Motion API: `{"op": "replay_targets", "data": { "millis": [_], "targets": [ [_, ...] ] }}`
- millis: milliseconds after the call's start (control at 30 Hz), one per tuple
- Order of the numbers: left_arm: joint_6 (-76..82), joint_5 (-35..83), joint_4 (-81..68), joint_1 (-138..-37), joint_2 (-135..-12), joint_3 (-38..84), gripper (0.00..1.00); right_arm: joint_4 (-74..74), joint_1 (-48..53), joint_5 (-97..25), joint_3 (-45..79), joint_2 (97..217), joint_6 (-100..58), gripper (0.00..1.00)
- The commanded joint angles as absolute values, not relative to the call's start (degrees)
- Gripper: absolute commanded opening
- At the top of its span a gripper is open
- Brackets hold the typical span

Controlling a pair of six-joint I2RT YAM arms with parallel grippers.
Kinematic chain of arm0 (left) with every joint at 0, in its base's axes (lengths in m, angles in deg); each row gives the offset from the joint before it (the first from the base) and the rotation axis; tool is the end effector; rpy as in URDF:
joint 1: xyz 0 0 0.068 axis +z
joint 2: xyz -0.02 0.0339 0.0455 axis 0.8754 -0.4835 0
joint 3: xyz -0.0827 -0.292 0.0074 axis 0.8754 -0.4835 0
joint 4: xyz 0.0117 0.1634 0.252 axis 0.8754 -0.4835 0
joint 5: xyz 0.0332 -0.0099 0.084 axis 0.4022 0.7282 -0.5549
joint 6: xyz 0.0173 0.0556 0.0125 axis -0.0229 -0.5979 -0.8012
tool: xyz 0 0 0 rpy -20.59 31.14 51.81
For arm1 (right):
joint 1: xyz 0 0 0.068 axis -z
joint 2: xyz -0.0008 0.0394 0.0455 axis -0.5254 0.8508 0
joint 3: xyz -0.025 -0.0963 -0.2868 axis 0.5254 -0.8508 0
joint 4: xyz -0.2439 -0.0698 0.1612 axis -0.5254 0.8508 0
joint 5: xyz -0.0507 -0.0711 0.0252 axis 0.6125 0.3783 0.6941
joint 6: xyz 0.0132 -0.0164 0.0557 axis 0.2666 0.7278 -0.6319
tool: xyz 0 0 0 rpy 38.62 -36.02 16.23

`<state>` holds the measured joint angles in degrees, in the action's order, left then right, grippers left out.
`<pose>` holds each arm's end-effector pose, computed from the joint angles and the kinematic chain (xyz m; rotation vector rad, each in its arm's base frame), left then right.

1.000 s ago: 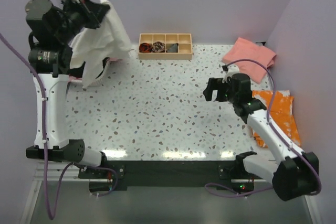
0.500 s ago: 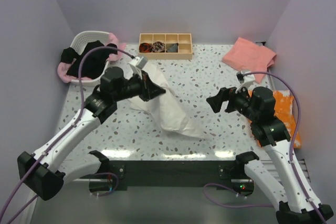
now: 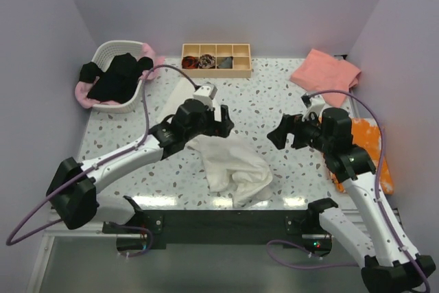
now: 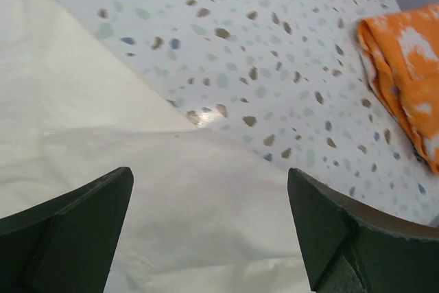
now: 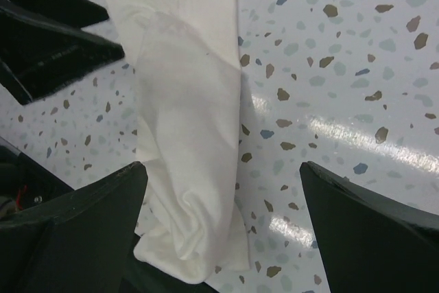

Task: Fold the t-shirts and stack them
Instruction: Move the tshirt to the center of the board, then flatten out the tshirt

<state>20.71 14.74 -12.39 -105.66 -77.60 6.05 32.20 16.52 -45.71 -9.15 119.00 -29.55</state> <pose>0.2527 -0.2480 0.2879 0.2820 2.1272 -0.7640 0.1754 0.0609 0.3563 -0.1892 2.0601 0.6346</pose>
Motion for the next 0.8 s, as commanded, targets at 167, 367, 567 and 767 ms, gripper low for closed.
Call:
{"op": "replay_targets", "data": {
  "millis": [167,367,567,767],
  "targets": [
    [28.6,-12.3,-8.1,-96.1,-63.2,-9.2,1.00,33.2,6.0,-47.7,-6.2,130.0,-26.1,0.99],
    [28.0,-5.9,-7.4,-95.7,-69.9,-10.8,1.00,31.0,-5.9,-38.8,-1.9,142.7,-24.3,0.98],
    [28.0,-7.8,-7.0,-95.3,-72.3,-10.9,1.00,32.3,-19.2,-23.9,6.6,154.3,-22.5,0.99],
    [28.7,-8.3,-8.0,-92.4,-72.7,-10.1,1.00,34.1,-32.2,-7.0,9.0,159.9,-22.6,0.98]
  ]
}}
